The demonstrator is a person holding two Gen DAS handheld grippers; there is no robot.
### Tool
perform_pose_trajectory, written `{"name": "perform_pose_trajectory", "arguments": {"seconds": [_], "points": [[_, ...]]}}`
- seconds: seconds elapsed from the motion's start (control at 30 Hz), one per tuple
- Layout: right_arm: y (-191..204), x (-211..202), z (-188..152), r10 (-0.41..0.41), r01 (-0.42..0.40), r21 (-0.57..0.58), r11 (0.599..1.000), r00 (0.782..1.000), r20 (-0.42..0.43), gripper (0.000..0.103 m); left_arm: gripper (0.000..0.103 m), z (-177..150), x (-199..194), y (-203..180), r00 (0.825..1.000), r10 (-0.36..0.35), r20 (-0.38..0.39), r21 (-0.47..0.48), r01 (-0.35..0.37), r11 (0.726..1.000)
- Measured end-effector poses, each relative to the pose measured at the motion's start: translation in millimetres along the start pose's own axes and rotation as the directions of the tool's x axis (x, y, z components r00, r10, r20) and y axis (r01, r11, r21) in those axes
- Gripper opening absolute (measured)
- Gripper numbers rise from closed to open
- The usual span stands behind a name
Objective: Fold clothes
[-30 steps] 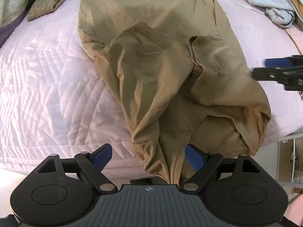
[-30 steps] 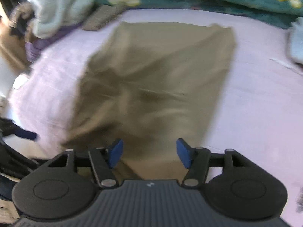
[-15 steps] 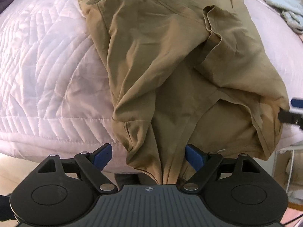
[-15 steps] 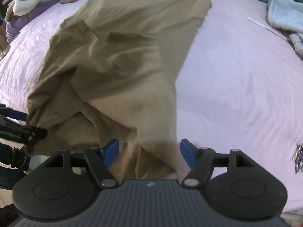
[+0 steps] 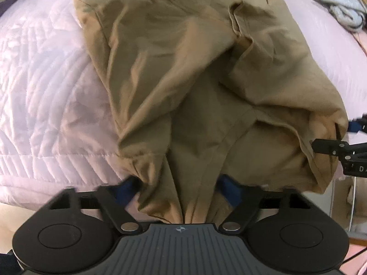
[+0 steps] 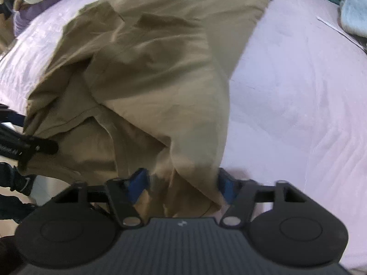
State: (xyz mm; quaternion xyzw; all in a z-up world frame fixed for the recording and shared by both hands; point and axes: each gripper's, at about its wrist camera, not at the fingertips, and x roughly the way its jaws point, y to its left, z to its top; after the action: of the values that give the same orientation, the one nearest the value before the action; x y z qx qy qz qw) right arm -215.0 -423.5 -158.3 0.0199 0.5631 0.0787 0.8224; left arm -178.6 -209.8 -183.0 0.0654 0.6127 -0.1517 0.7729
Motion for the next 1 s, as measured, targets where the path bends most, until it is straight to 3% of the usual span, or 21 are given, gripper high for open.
{"name": "perform_pose_trajectory", "arguments": {"seconds": [0.07, 0.13, 0.17, 0.37, 0.73, 0.87, 1.0], "points": [[-3, -1, 3, 0.023, -0.023, 0.004, 1.000, 1.000, -0.007, 0.006, 0.034, 1, -4, 6, 1.000, -0.009, 0.003, -0.020, 0.009, 1.000], [-3, -3, 5, 0.034, -0.034, -0.002, 0.999, 0.999, -0.007, 0.005, 0.015, 3, -6, 9, 1.000, -0.029, -0.003, -0.026, 0.029, 0.999], [-1, -4, 6, 0.037, -0.038, -0.010, 0.999, 0.999, -0.005, 0.005, 0.011, 4, -8, 10, 0.999, -0.037, -0.005, -0.024, 0.037, 0.999], [5, -33, 15, 0.037, -0.036, -0.008, 0.999, 0.999, 0.039, 0.005, 0.007, 10, -33, 4, 0.998, -0.063, 0.025, 0.002, 0.063, 0.998], [22, -72, 14, 0.052, -0.052, 0.004, 0.999, 0.999, 0.016, 0.005, 0.007, 23, -82, 18, 0.994, -0.106, 0.016, 0.022, 0.106, 0.994], [19, -88, 35, 0.055, -0.056, 0.043, 0.998, 0.998, 0.009, 0.005, 0.008, 41, -101, 26, 0.990, -0.138, 0.006, 0.001, 0.138, 0.990], [14, -105, 64, 0.057, -0.056, 0.084, 0.995, 0.998, -0.009, 0.005, 0.008, 80, -120, 27, 0.986, -0.166, 0.003, 0.019, 0.166, 0.986]]}}
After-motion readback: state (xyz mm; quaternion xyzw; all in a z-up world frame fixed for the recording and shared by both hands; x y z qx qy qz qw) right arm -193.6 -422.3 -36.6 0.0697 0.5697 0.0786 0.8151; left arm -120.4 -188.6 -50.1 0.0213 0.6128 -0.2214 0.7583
